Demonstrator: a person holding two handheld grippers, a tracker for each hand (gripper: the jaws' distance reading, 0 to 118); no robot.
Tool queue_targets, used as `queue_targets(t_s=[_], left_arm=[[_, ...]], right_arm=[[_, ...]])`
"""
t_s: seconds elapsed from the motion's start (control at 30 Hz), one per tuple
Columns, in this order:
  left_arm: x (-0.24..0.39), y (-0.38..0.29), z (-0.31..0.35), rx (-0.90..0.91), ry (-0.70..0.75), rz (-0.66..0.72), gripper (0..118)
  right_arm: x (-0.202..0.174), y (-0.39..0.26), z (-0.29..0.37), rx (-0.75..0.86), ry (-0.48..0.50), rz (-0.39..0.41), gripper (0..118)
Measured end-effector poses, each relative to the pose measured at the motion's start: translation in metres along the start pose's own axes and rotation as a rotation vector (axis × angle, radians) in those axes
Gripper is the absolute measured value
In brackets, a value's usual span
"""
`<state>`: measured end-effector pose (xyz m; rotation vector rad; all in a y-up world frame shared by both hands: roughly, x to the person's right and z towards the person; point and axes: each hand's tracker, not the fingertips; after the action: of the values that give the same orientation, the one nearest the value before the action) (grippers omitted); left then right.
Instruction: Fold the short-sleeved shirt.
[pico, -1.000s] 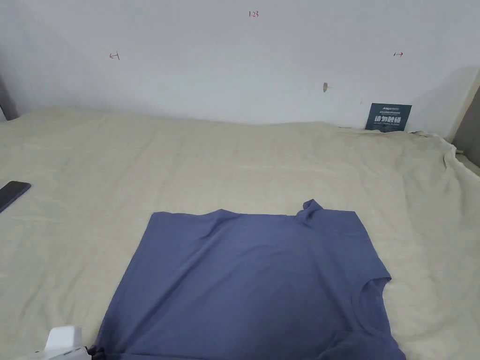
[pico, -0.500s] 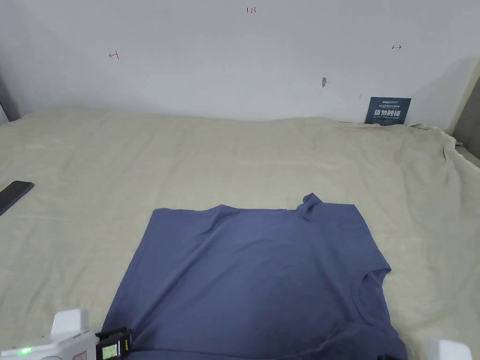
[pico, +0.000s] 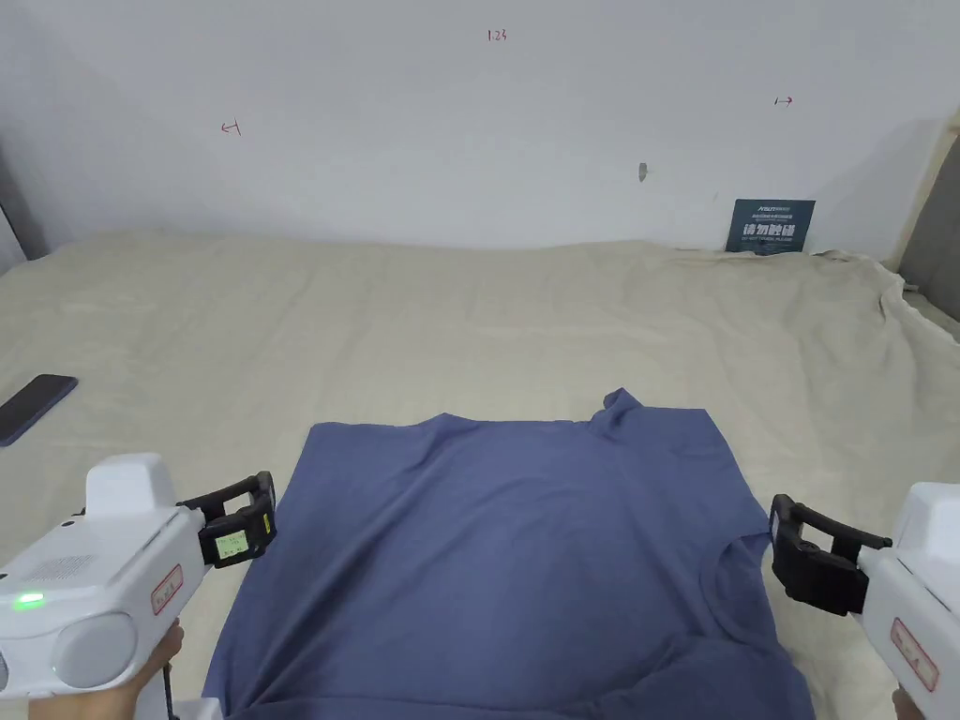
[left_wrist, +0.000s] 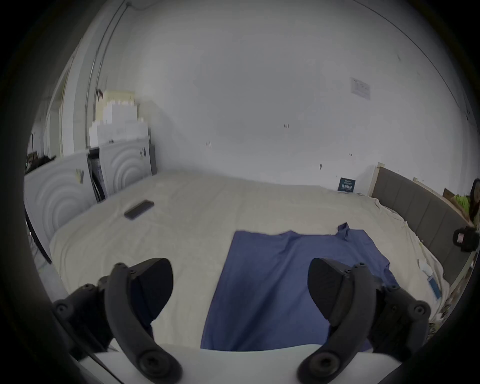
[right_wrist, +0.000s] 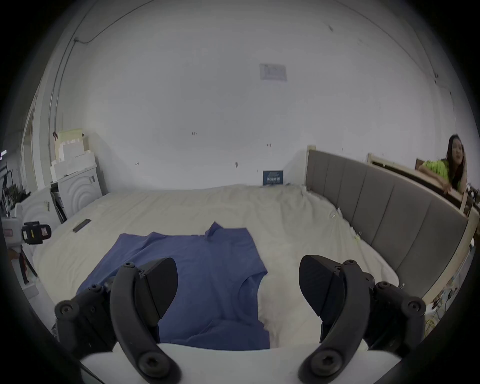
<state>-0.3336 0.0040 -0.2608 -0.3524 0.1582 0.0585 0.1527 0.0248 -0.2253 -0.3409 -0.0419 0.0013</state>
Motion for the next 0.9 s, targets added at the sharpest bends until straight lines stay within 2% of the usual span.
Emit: queue_targets(t_s=[0.03, 0.1, 0.17, 0.2, 0.23, 0.47, 0.7, 0.77, 0.8, 0.83, 0.9], left_arm=[[0.003, -0.001, 0.001, 0.026, 0.001, -0.027, 87], [0.009, -0.005, 0.003, 0.062, 0.023, -0.056, 63], [0.009, -0.01, 0.002, 0.059, 0.014, -0.05, 29], [0.008, -0.012, 0.002, 0.057, -0.009, -0.038, 14], [0.006, -0.013, 0.001, 0.031, -0.041, -0.006, 0], [-0.007, -0.027, -0.007, -0.081, -0.069, 0.033, 0], [-0.036, -0.053, -0.019, -0.28, -0.056, 0.081, 2], [-0.042, -0.064, -0.022, -0.348, -0.055, 0.082, 19], [-0.045, -0.071, -0.023, -0.379, -0.053, 0.081, 33], [-0.047, -0.079, -0.024, -0.417, -0.047, 0.08, 58], [-0.05, -0.094, -0.029, -0.476, -0.027, 0.084, 91]], right_arm=[[-0.003, 0.001, 0.001, 0.013, -0.002, 0.006, 88], [-0.009, 0.0, 0.004, 0.031, -0.003, 0.013, 61], [-0.013, -0.002, 0.004, 0.041, -0.009, 0.024, 11], [-0.013, -0.003, 0.003, 0.047, -0.015, 0.032, 2], [-0.014, -0.005, 0.003, 0.053, -0.018, 0.034, 1], [-0.012, -0.007, 0.003, 0.048, -0.001, 0.032, 0], [-0.007, -0.012, 0.003, 0.041, -0.007, 0.012, 0], [-0.005, -0.015, 0.002, 0.03, -0.006, 0.008, 0], [-0.004, -0.017, 0.001, 0.021, -0.005, 0.005, 0], [-0.004, -0.018, 0.001, 0.015, -0.004, 0.001, 0], [-0.004, -0.021, 0.001, 0.006, -0.003, -0.006, 0]])
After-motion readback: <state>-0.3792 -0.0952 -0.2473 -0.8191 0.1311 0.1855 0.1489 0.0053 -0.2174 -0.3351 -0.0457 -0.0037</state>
